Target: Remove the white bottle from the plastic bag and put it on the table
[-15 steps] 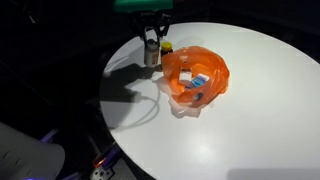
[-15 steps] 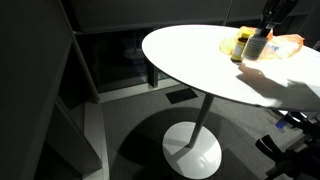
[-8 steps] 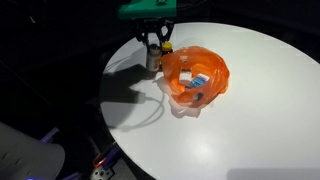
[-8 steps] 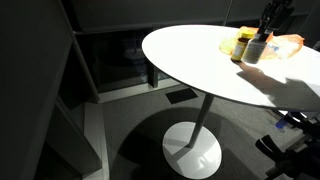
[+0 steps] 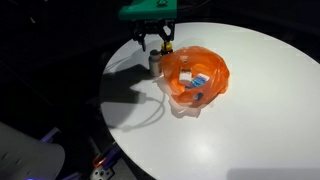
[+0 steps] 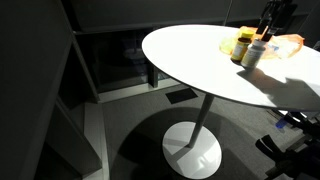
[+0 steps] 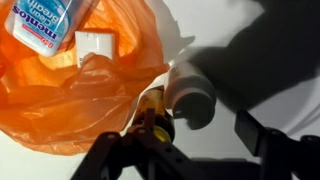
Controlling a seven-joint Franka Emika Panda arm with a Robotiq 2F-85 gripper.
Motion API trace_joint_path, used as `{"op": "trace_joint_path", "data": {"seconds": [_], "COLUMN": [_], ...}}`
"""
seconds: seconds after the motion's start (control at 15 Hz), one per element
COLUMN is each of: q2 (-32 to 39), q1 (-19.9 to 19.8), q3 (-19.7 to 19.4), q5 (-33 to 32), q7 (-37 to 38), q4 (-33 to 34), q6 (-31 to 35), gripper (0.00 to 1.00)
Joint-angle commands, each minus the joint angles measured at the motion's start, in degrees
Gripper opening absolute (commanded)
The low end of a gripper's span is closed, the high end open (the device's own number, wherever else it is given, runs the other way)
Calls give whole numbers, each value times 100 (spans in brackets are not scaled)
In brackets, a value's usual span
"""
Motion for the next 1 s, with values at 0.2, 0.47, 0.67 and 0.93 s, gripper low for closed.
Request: {"op": "trace_joint_path", "data": {"seconds": [0.2, 0.47, 0.67, 0.93], "q2": [-387, -588, -723, -848], "q1": [-136, -255, -323, -372], "q3": [69, 27, -35, -88], "q5": [-194, -387, -240, -146], "q7": [587, 1465, 1880, 2142], "q4": [-27, 66, 163, 228], "q6": [-310, -845, -1412, -1854], "gripper": [100, 100, 100, 100]}}
